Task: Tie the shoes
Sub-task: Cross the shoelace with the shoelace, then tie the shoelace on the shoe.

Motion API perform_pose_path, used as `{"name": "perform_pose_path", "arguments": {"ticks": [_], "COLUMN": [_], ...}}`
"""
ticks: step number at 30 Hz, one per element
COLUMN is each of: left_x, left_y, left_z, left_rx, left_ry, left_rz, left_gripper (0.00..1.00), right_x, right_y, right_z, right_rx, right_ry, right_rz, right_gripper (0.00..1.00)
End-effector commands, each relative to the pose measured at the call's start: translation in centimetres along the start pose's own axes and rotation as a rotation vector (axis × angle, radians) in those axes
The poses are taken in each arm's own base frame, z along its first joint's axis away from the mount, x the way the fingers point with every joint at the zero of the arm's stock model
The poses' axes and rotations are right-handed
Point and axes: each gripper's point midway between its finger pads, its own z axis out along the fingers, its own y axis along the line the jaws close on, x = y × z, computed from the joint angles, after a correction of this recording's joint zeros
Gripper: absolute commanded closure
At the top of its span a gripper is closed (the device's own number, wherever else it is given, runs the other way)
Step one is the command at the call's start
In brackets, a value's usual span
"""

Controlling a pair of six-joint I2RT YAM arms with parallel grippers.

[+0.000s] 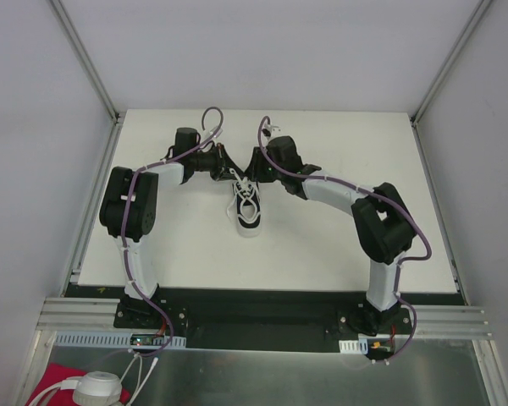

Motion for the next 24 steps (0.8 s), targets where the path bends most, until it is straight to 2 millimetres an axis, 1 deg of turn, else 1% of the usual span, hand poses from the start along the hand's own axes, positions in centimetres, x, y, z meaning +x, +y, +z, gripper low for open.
{"name": "perform_pose_path", "arguments": {"ticks": [1, 4, 6, 8, 10, 12, 13, 14, 17, 18, 20, 21, 24], "left_x": [-1.4, -1.5, -1.6, -1.6, -1.6, -1.5, -1.6, -1.6, -1.6, -1.6, -1.6, -1.5, -1.5], "left_y": [-2.9, -3.0, -3.1, -3.1, -3.0, -3.0, -3.0, -3.0, -3.2, -3.2, -3.1, -3.1, -2.8], "left_z": [-1.3, -1.3, -1.3, -1.3, -1.3, -1.3, -1.3, -1.3, -1.3, -1.3, -1.2, -1.2, -1.2], "left_rx": [0.033, 0.034, 0.035, 0.035, 0.035, 0.036, 0.035, 0.036, 0.037, 0.038, 0.038, 0.039, 0.037], "left_ry": [-0.045, -0.046, -0.048, -0.048, -0.047, -0.046, -0.049, -0.048, -0.048, -0.048, -0.045, -0.043, -0.043], "left_rz": [0.096, 0.097, 0.101, 0.101, 0.100, 0.099, 0.099, 0.100, 0.104, 0.104, 0.102, 0.101, 0.094], "left_gripper": [1.00, 1.00, 1.00, 1.00, 1.00, 1.00, 1.00, 1.00, 1.00, 1.00, 1.00, 1.00, 1.00], "right_x": [-0.9, -0.2, -0.1, 0.2, 0.1, 0.6, 0.5, 1.1, 1.7, 2.3, 2.2, 2.5, 1.6], "right_y": [0.1, -0.2, -0.3, -0.4, -0.2, -0.3, -0.3, -0.5, -0.6, -0.7, -0.6, -0.8, -0.6], "right_z": [0.4, 0.4, 0.2, -0.2, -0.7, -1.0, -1.3, -1.4, -1.8, -1.9, -2.4, -2.6, -3.2], "right_rx": [0.008, 0.015, 0.014, 0.016, 0.005, 0.003, 0.001, 0.004, -0.004, -0.004, -0.011, -0.008, -0.005], "right_ry": [-0.018, -0.005, -0.004, 0.000, -0.010, -0.002, -0.006, 0.007, 0.020, 0.033, 0.024, 0.025, -0.001], "right_rz": [0.007, 0.008, 0.005, 0.002, -0.002, -0.008, -0.010, -0.014, -0.020, -0.019, -0.026, -0.028, -0.040], "right_gripper": [0.61, 0.62, 0.62, 0.62, 0.63, 0.63, 0.64, 0.64, 0.64, 0.64, 0.64, 0.64, 0.62]}}
